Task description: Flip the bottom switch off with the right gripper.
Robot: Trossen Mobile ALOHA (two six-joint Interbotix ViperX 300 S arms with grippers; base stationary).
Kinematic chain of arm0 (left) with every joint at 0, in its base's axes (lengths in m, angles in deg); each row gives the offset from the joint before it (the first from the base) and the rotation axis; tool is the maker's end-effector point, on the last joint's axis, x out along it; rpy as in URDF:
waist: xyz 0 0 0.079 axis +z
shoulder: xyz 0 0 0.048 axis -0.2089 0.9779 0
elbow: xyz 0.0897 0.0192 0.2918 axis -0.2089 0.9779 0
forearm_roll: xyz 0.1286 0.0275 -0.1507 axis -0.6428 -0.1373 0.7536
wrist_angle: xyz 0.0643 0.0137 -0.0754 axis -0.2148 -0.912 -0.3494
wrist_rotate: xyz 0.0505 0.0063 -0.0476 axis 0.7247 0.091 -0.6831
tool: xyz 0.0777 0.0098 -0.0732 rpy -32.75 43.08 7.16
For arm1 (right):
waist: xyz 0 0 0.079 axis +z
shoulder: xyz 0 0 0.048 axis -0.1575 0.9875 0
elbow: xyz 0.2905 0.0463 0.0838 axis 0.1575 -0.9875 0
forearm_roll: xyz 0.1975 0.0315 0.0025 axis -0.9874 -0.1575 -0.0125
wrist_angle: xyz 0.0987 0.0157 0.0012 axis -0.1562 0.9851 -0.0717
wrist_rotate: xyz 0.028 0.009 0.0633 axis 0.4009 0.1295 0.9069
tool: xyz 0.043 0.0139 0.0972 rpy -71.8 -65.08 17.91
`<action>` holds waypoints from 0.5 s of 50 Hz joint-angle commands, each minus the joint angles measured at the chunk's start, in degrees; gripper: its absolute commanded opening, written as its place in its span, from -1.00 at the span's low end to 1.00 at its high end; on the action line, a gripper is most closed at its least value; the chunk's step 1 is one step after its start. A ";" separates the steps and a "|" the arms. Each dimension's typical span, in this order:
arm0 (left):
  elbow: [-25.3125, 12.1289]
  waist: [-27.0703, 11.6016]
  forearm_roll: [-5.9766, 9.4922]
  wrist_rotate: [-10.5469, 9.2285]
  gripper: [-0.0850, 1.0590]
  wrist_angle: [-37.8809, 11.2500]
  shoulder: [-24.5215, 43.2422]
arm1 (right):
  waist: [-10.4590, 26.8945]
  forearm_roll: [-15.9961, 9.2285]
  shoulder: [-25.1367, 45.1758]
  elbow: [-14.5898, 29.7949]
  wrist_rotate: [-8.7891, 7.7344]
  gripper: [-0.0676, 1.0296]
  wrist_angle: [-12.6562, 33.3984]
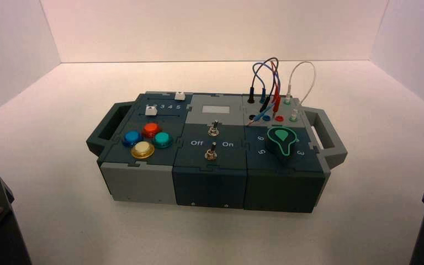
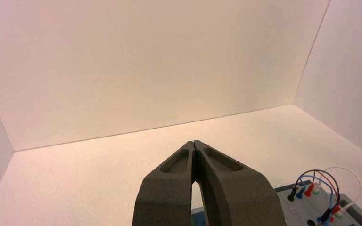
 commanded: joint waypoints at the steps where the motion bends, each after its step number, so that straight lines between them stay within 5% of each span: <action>1: -0.88 0.18 -0.09 0.09 -0.91 0.35 0.00 | -0.26 -0.26 1.49 0.79 0.35 -0.92 -0.35; 25: -0.97 0.18 0.00 -0.09 -0.91 0.18 -0.44 | -0.26 -0.18 3.60 0.88 0.18 -0.92 -0.26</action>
